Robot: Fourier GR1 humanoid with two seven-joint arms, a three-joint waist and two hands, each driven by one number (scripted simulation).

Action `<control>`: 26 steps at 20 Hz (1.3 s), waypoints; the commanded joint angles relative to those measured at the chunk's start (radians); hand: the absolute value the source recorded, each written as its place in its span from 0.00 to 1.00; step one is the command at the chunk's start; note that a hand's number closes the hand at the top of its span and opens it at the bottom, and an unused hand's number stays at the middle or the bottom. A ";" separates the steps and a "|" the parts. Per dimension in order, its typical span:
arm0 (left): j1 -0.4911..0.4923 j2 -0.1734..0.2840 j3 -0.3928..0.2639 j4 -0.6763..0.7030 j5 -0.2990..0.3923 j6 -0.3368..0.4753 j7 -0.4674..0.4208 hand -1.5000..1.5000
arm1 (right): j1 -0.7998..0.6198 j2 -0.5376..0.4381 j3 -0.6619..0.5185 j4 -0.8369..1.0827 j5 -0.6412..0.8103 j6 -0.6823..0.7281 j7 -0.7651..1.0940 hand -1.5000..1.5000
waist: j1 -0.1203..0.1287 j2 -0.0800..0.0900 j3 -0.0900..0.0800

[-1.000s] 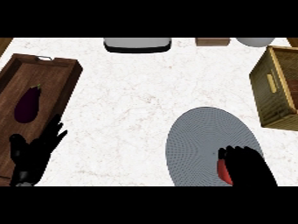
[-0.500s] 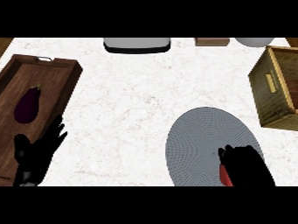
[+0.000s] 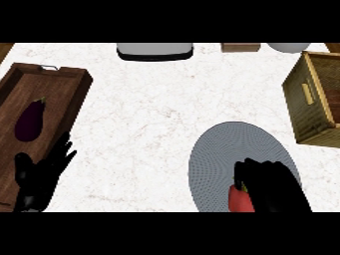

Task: Pick the bell pepper from the placemat and place it in the basket

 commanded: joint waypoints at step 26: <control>0.060 -0.002 0.016 0.077 0.006 -0.024 0.038 0.50 | -0.675 0.046 -1.007 -0.093 -0.373 0.030 0.292 1.00 | -0.020 0.004 -0.018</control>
